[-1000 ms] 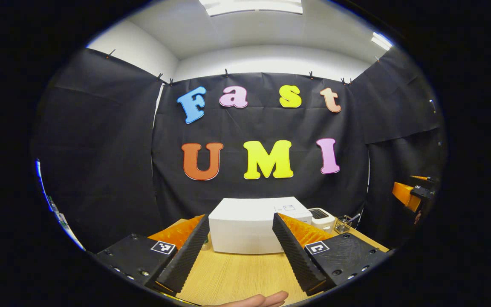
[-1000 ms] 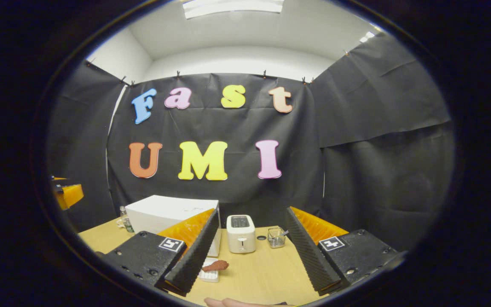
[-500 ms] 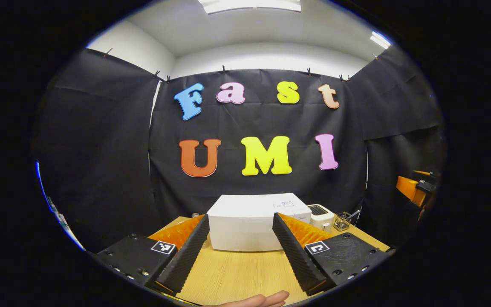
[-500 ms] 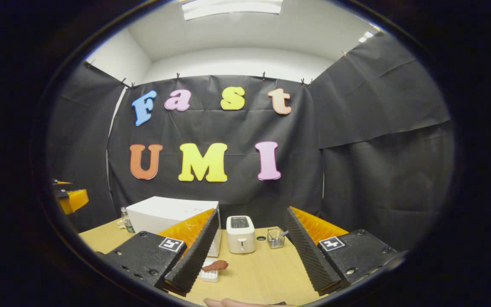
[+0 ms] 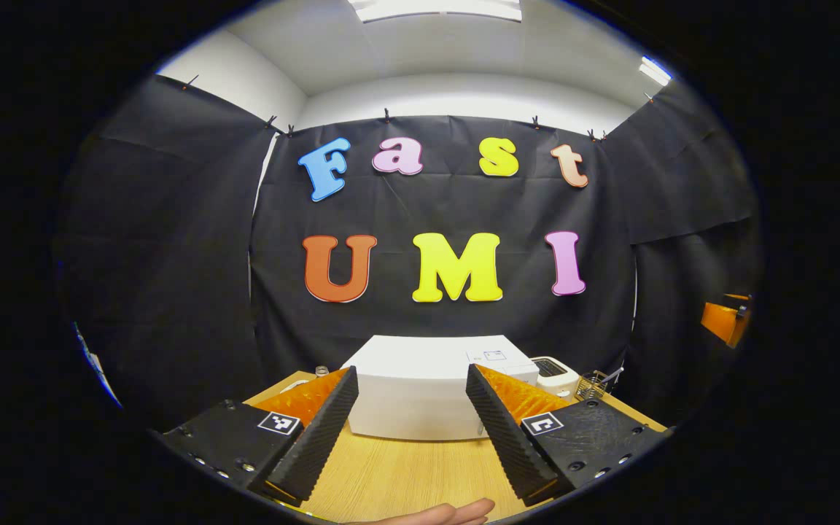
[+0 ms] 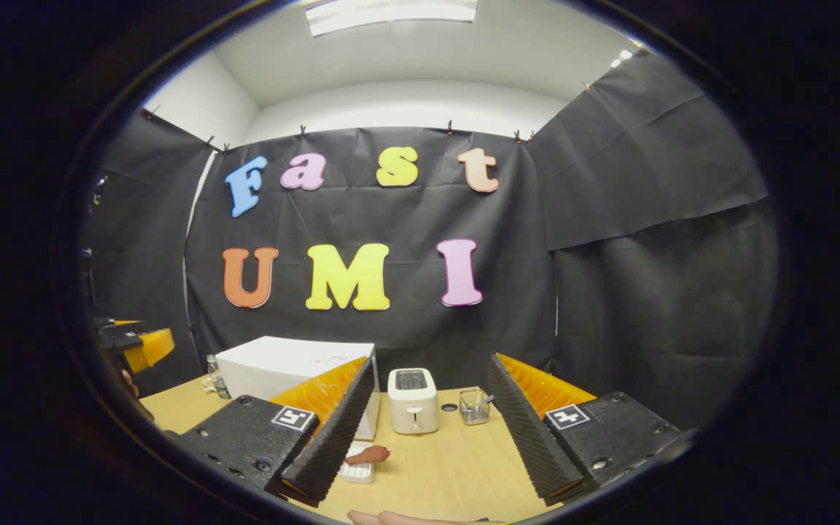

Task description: Open the microwave oven with the left hand, put the food in, and close the microwave oven.

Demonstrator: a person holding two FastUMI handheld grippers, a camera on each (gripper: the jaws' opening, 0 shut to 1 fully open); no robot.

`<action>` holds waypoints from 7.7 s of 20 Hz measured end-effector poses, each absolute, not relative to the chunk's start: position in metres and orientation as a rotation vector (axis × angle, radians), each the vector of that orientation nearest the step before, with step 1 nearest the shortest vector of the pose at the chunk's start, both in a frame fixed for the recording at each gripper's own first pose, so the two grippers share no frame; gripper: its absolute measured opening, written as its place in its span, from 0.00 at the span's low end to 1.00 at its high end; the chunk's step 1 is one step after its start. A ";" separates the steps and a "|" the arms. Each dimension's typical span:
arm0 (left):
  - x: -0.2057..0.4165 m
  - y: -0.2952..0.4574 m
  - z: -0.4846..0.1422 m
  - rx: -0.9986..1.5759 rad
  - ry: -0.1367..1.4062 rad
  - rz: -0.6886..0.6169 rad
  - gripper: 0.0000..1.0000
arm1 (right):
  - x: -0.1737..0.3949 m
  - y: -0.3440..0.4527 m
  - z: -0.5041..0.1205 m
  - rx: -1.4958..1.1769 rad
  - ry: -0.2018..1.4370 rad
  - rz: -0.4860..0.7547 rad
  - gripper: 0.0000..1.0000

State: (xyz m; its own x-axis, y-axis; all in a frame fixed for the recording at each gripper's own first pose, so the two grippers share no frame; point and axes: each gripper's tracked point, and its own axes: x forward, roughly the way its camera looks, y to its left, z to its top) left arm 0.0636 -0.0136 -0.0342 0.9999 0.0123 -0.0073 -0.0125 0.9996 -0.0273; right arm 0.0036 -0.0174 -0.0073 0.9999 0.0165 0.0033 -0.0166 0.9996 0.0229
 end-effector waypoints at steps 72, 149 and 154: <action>0.110 -0.077 -0.259 -0.089 0.213 -0.165 0.12 | -0.031 -0.016 -0.045 -0.001 -0.039 0.095 1.00; 0.027 0.053 -0.114 -0.019 0.022 0.082 0.94 | 0.129 0.083 -0.260 0.324 0.841 0.546 0.14; 0.020 0.064 -0.113 -0.041 0.003 0.066 0.94 | 0.090 0.112 -0.242 0.152 0.719 0.534 0.14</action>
